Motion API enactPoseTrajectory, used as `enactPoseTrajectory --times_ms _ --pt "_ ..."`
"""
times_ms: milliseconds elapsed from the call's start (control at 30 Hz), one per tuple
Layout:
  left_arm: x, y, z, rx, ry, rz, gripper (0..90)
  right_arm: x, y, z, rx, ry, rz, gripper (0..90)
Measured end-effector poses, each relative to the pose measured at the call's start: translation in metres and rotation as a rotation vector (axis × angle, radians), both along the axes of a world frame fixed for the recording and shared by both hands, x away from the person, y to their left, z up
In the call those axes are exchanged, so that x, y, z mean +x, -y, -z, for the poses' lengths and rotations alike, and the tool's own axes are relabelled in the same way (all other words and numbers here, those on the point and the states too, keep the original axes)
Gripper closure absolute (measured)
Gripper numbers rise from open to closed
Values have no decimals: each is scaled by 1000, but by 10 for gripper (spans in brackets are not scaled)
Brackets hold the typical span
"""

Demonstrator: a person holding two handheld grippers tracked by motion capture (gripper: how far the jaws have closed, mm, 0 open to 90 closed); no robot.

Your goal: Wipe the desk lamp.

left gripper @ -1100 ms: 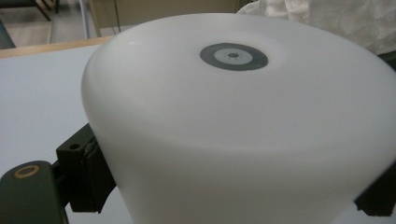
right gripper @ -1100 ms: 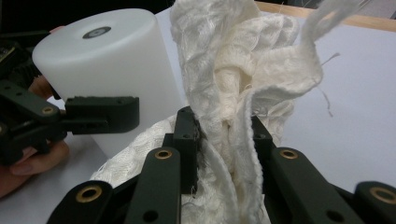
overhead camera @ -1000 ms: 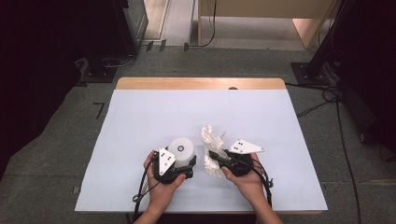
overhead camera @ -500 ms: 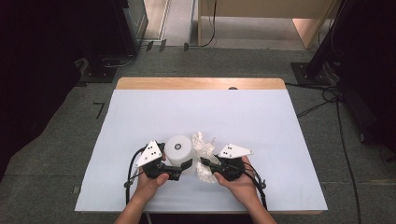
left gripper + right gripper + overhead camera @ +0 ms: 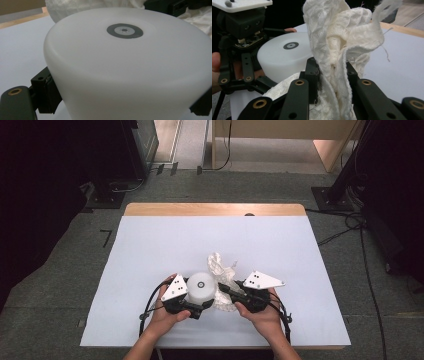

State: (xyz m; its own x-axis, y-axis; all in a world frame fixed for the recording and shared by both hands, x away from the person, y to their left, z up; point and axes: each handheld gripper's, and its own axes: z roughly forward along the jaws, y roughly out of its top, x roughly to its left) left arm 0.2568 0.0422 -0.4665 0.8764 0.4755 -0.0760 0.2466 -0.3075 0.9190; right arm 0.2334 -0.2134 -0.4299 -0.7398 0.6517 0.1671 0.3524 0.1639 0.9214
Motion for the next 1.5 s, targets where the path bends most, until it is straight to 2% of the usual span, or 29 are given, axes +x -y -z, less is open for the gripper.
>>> enactPoseTrajectory --times_ms 167,200,267,300,333,433,533,567,633,667,767,867,1000,1067,1167,1233,1367,1433,1500 --pt "0 -2 -3 -36 -14 -13 87 3 -3 9 -7 -31 1 731" --pt "0 -4 -5 -60 -14 -9 87 6 -6 19 -36 -64 10 732" --pt "0 -6 -8 -73 -11 0 87 9 -9 27 -62 -100 1 731" --pt "0 -6 -8 -73 -11 0 87 9 -9 27 -62 -100 1 731" --pt "0 -7 -9 -71 10 -2 87 12 -10 32 -75 -115 0 731" --pt "0 -6 -7 -36 39 -18 87 14 -7 33 -79 -119 7 730" --pt "2 -5 -3 -14 45 -42 86 15 -4 32 -85 -109 20 729" --pt "4 -5 1 9 52 -58 86 16 1 31 -84 -109 39 729" --pt "4 -4 3 25 60 -63 86 17 6 31 -80 -105 53 728" --pt "4 -2 5 49 76 -66 86 17 7 31 -79 -112 58 728" --pt "4 -3 7 45 73 -78 84 18 9 32 -76 -109 64 728" --pt "1 -4 8 67 68 -133 23 18 8 32 -78 -106 63 727" --pt "-9 -3 11 33 60 -240 1 18 8 32 -86 -100 68 726" --pt "-14 2 11 13 54 -304 0 18 9 32 -85 -102 69 726" --pt "-23 15 9 34 90 -414 5 18 10 32 -85 -102 72 726" --pt "-25 19 8 28 85 -447 39 18 9 32 -85 -101 71 726" --pt "-24 20 7 19 76 -444 85 18 7 35 -96 -107 61 725" --pt "-18 14 5 15 54 -409 87 18 5 36 -99 -113 60 724" --pt "-12 5 3 -39 7 -383 87 18 4 36 -99 -114 56 724"
